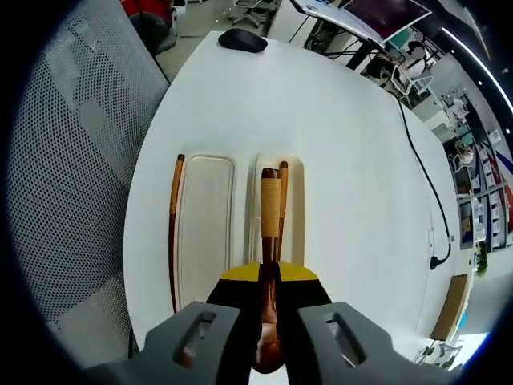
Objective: Arrange the utensils inside the cutlery case until each visible utensil rests in its matching compartment.
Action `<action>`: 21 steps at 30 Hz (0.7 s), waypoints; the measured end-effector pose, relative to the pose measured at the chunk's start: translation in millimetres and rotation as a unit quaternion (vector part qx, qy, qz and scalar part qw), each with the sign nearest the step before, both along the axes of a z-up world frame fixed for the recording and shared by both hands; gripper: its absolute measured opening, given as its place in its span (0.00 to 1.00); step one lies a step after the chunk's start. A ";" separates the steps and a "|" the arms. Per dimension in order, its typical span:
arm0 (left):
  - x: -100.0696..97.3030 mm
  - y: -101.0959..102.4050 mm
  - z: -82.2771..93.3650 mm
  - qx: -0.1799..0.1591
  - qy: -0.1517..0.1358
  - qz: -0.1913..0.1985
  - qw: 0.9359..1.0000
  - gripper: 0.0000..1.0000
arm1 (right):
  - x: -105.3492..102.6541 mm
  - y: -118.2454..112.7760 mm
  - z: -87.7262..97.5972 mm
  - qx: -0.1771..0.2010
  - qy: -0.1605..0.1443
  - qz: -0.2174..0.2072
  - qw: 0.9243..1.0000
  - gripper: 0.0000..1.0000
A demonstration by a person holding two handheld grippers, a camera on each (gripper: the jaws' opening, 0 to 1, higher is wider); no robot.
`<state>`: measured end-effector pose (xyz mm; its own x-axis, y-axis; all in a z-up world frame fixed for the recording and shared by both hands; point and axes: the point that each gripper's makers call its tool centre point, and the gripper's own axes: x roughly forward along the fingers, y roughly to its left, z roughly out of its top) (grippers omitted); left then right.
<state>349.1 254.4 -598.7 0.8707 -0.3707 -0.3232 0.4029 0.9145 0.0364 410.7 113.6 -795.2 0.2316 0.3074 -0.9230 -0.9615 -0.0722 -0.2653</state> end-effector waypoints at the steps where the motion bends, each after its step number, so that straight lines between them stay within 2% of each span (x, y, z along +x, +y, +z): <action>1: -0.1 -0.1 -0.2 0.000 0.000 0.000 1.000 0.39 | 0.5 -0.3 -1.2 -0.002 0.001 0.000 1.000 0.01; 21: 0.5 0.8 -2.1 0.002 0.002 0.000 1.000 0.39 | 7.6 7.7 -14.3 -0.013 0.010 0.013 1.000 0.01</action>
